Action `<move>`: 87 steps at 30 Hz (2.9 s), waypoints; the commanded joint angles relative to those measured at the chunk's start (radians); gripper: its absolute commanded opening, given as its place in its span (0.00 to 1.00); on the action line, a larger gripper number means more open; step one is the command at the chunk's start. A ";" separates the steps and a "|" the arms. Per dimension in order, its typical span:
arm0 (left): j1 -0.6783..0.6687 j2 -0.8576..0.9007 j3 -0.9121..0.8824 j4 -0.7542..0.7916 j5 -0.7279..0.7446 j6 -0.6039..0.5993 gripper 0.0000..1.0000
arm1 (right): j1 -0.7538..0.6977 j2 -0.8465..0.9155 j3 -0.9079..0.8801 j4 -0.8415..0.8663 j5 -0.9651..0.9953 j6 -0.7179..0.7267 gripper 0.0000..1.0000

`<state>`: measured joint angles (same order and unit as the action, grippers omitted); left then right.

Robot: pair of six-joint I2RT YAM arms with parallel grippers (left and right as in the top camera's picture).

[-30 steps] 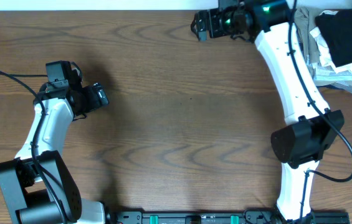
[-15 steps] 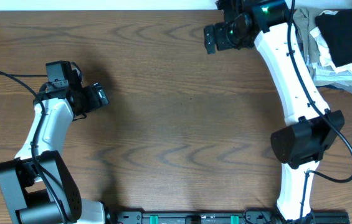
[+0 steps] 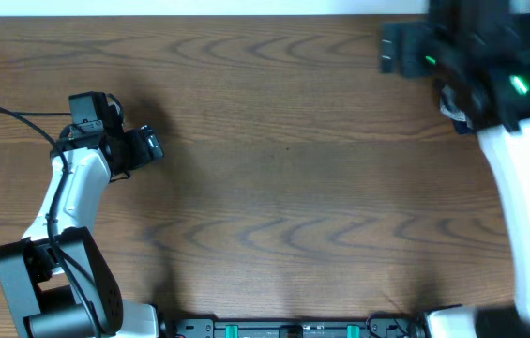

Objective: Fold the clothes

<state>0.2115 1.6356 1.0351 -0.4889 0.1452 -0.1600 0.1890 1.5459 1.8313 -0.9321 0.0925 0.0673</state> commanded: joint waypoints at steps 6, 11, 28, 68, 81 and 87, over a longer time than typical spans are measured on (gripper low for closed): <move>0.003 0.012 0.014 0.001 -0.015 -0.002 0.98 | -0.125 -0.405 -0.693 0.455 -0.132 -0.016 0.99; 0.003 0.012 0.014 0.001 -0.015 -0.002 0.98 | -0.188 -0.646 -1.083 0.726 -0.162 -0.016 0.99; 0.003 0.012 0.014 0.001 -0.015 -0.002 0.98 | -0.264 -1.244 -1.790 1.024 -0.168 0.075 0.99; 0.003 0.012 0.014 0.001 -0.015 -0.002 0.98 | -0.282 -1.540 -1.826 0.864 -0.168 0.074 0.99; 0.003 0.012 0.014 0.001 -0.015 -0.002 0.98 | -0.282 -1.540 -1.826 0.864 -0.168 0.074 0.99; 0.003 0.012 0.014 0.001 -0.015 -0.002 0.98 | -0.282 -1.540 -1.826 0.864 -0.168 0.074 0.99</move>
<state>0.2115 1.6363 1.0351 -0.4889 0.1421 -0.1600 -0.0776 0.0147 0.0074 -0.0635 -0.0753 0.1268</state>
